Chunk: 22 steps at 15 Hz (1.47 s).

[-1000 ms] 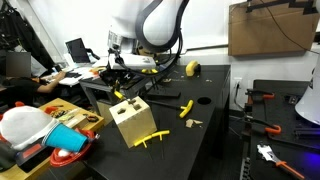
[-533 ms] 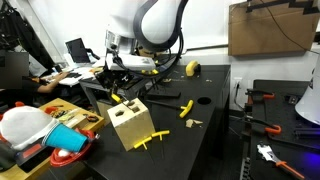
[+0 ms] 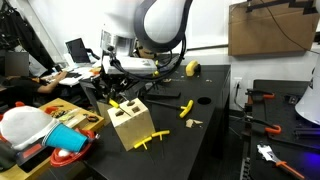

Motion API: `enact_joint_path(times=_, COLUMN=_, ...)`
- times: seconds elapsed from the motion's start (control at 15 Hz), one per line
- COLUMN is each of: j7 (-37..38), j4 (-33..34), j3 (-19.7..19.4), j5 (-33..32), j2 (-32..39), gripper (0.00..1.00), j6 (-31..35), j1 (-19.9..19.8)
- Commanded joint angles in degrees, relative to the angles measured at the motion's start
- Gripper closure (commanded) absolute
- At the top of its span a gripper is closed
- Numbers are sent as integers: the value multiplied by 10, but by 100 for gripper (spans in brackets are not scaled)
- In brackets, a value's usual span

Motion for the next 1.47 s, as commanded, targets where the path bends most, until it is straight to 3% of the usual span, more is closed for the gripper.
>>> enact_joint_path(times=0.0, j7=61, j4=-26, j3=-29, j5=-29, j2=-57, gripper=96, j6=-60, j1=35)
enact_joint_path(times=0.2, j7=100, j4=-24, j3=-34, j5=-56, j2=-78, gripper=96, j6=-112, j1=48)
enact_joint_path(times=0.47, j7=91, j4=-15, j3=-44, j5=-66, j2=-78, gripper=96, j6=-137, j1=49)
enact_joint_path(times=0.73, j7=93, j4=-8, j3=-62, j5=-111, j2=-75, gripper=96, j6=-140, j1=51)
enact_joint_path(times=1.4, j7=85, j4=-2, j3=-52, j5=-152, j2=-81, gripper=96, j6=-121, j1=50)
